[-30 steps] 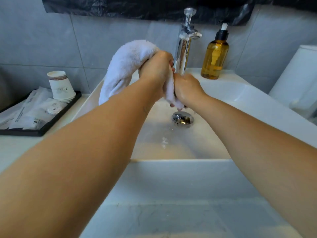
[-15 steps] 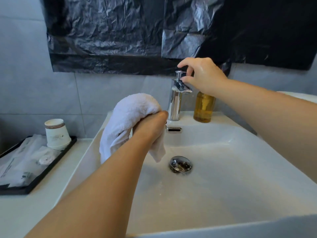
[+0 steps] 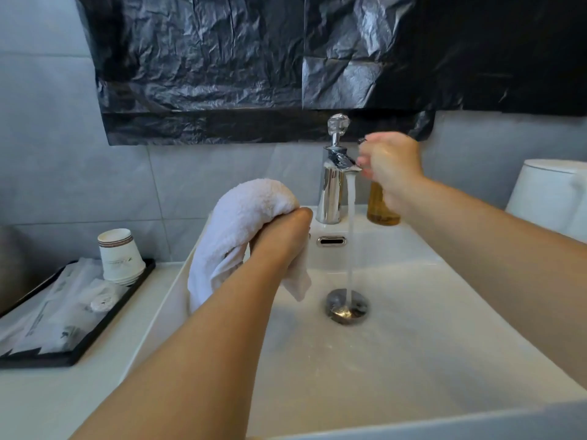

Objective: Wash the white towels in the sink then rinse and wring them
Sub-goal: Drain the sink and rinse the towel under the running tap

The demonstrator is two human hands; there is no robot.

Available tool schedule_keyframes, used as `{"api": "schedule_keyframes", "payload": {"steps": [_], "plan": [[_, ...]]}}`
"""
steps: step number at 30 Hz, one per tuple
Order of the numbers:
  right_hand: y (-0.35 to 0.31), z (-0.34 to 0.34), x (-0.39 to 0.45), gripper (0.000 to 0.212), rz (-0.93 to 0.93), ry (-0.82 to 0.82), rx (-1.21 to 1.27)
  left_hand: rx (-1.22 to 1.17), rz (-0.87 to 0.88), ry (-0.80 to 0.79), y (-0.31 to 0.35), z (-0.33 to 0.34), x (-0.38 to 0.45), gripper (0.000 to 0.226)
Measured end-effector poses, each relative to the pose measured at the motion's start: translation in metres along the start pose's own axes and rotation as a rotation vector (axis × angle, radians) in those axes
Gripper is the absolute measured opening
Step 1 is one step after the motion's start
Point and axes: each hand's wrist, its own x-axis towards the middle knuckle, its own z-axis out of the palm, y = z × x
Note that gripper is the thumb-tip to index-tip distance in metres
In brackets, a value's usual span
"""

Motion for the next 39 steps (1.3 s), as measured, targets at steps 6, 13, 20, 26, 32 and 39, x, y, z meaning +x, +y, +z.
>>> {"api": "schedule_keyframes", "payload": {"steps": [6,13,20,26,32,39], "plan": [[0.049,0.003,-0.065,0.031,0.622,-0.260,0.424,0.057,0.043,0.013,-0.001,-0.002,0.000,0.008],[0.085,0.022,-0.116,0.021,0.469,-0.405,-0.009,0.077,0.074,0.009,-0.001,-0.006,0.006,0.009],[0.125,-0.033,-0.154,0.063,-0.678,-1.457,-0.962,0.037,0.044,0.032,-0.008,-0.010,0.012,0.013],[0.151,-0.086,-0.086,0.048,-0.862,-0.952,-0.882,0.022,0.079,0.026,-0.004,-0.004,0.013,0.011],[0.158,-0.082,-0.066,0.038,-0.073,-0.837,-0.752,0.060,0.084,0.012,-0.003,-0.001,0.009,0.013],[0.136,-0.012,-0.050,0.016,0.222,-0.620,-0.201,0.029,0.089,0.047,-0.002,-0.010,0.014,0.005]]}}
